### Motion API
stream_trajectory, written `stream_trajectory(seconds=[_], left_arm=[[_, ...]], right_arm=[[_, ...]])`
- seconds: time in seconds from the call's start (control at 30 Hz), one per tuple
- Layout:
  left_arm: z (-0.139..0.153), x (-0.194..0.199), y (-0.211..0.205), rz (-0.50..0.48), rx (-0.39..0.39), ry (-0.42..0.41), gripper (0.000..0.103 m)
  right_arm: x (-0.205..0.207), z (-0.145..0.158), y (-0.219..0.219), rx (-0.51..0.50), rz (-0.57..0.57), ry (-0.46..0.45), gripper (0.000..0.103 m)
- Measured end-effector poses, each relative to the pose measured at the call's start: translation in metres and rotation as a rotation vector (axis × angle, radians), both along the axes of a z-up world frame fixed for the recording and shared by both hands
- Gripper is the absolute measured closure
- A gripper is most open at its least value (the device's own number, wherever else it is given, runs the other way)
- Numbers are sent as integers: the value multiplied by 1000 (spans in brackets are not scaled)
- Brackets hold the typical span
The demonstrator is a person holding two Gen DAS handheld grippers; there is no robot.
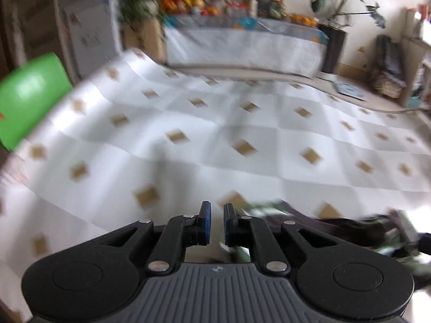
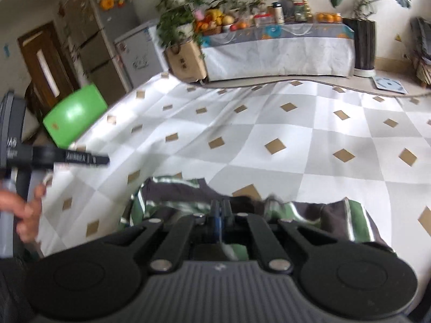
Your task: Fold clothes
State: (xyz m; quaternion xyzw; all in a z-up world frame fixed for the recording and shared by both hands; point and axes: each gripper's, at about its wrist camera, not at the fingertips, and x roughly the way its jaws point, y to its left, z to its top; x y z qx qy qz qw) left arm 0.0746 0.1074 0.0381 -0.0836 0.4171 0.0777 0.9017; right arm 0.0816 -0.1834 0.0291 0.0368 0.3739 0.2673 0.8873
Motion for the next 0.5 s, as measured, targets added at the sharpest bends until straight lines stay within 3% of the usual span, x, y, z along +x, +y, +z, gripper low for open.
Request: stream_trajectory(seconds=[0.1, 0.17, 0.3, 0.37, 0.5], left_arm=[[-9, 2, -15, -114, -80, 64, 89], [-10, -2, -30, -201, -53, 76, 84], [-14, -15, -59, -342, 49, 79, 72], [-19, -19, -67, -397, 78, 103, 71], [-27, -30, -77, -475, 54, 161, 71]], right_arm=[[-1, 0, 4, -76, 11, -15, 98], [-2, -2, 8, -100, 38, 3, 96], [-9, -12, 18, -171, 94, 19, 71], [-13, -21, 21, -203, 123, 42, 69], [-22, -43, 31, -288, 201, 90, 62]])
